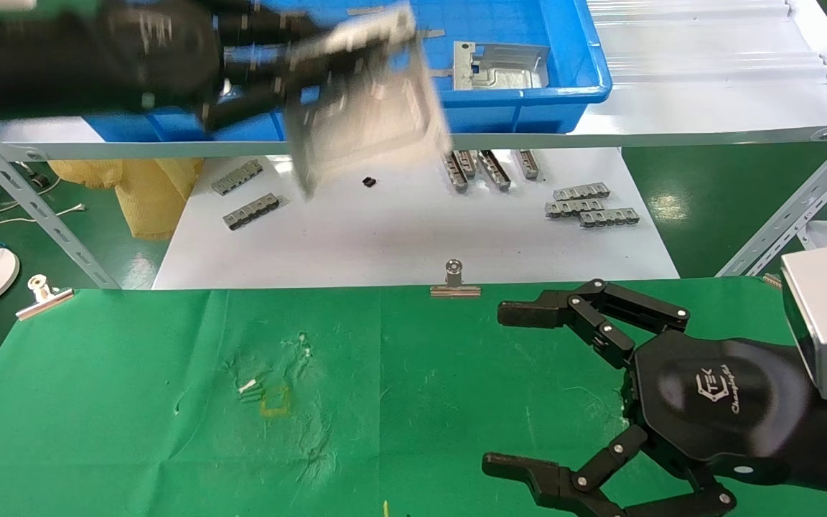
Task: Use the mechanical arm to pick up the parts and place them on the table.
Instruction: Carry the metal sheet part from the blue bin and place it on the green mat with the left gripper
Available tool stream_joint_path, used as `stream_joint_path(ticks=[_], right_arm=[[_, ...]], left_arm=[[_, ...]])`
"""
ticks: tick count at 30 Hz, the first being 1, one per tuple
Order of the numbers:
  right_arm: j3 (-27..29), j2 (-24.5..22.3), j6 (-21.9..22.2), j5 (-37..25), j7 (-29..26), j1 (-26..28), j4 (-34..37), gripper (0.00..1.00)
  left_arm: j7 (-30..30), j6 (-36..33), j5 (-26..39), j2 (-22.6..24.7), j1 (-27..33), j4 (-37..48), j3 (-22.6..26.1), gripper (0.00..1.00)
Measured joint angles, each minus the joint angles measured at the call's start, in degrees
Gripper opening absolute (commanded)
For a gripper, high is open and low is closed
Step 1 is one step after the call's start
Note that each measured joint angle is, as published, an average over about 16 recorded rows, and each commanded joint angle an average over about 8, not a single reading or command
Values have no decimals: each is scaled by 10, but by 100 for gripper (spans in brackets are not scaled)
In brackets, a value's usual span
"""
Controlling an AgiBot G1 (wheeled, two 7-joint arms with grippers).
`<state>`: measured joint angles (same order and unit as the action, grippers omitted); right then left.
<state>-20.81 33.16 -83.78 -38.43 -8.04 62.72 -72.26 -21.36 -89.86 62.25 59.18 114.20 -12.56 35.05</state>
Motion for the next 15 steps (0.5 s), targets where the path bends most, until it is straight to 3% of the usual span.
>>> stream_joint_path(ticks=[15], right_arm=[[0,0,0,0,0,0,0,100]], left_arm=[[-70,-13,-19,-80,-95,-83,99,0]])
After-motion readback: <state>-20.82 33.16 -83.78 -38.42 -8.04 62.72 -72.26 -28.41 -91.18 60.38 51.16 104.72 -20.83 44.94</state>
